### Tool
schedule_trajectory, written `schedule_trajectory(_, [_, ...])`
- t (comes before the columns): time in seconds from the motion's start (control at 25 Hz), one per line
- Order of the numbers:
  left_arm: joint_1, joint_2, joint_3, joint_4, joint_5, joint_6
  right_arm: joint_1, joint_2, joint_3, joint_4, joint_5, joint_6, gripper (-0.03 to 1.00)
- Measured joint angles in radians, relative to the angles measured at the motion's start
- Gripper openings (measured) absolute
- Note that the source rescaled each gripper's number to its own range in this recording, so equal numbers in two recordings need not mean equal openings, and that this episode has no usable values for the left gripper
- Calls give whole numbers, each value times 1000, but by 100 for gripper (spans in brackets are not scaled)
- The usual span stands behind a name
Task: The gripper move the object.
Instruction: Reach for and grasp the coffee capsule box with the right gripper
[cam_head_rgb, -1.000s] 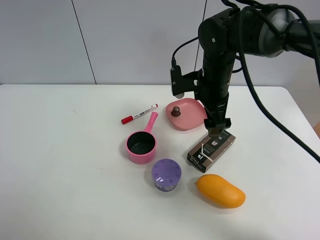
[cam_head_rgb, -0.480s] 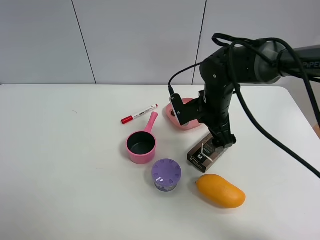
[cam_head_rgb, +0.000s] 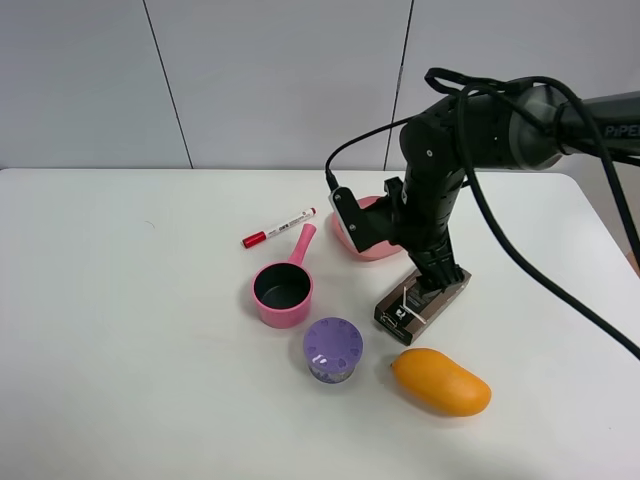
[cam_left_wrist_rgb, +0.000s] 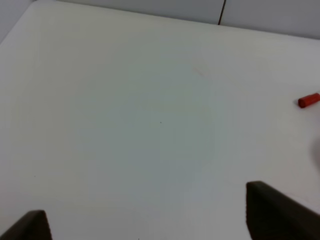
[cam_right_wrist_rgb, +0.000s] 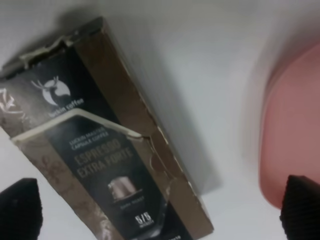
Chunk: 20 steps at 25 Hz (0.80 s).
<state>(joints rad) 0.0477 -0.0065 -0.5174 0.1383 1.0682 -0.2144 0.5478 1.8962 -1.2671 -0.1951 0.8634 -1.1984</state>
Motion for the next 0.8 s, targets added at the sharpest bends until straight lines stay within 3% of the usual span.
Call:
schedule_trajectory(0.28, [0,0,0,0,0,0,0,33,39,2,49,-2,93])
schedule_trajectory(0.4, [0,0,0,0,0,0,0,36,111,-61,50,-4,93])
schedule_trajectory(0.8, [0,0,0,0,0,0,0,58,148,-100,-129,3,90])
